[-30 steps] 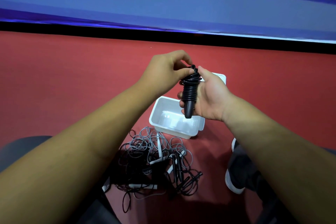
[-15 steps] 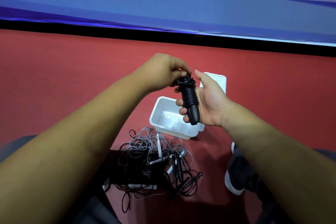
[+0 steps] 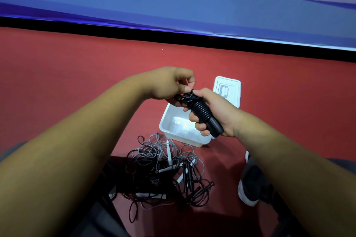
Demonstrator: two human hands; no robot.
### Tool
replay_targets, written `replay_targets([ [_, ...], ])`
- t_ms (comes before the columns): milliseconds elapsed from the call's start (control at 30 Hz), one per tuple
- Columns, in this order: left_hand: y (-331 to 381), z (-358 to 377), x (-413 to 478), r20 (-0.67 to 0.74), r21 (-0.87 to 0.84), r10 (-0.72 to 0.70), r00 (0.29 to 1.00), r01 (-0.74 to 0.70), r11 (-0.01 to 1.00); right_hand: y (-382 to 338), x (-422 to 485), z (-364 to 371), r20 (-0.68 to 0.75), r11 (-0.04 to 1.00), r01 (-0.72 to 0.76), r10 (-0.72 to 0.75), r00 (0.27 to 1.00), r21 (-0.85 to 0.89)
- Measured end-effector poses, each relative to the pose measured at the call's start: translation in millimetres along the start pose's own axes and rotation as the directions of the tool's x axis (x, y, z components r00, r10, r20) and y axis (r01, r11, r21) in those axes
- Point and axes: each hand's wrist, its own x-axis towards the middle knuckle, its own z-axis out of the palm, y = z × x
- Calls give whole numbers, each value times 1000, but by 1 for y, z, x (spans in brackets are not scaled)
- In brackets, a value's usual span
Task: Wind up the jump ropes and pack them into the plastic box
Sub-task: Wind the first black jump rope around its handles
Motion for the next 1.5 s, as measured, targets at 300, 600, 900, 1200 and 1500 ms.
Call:
replay_targets([
  [300,-5,7,17,-313,-537,-178,933,-19,844,-2,-1,-1,2,988,-8,8,1000,-151],
  [600,0,9,22,-219,-864,-308,926,-37,503,-6,-4,-6,-78,997,51,-56,995,-62],
  [900,5,4,25,-393,-912,-456,798,-276,302,-14,4,-11,-117,950,102,-142,983,-295],
  [1200,-22,16,27,-524,-381,-92,847,-136,915,2,24,-15,-240,962,125,-185,953,-243],
  [1500,-71,35,58,-454,-208,-160,877,70,976,20,83,-37,-374,926,-20,-132,918,-377],
])
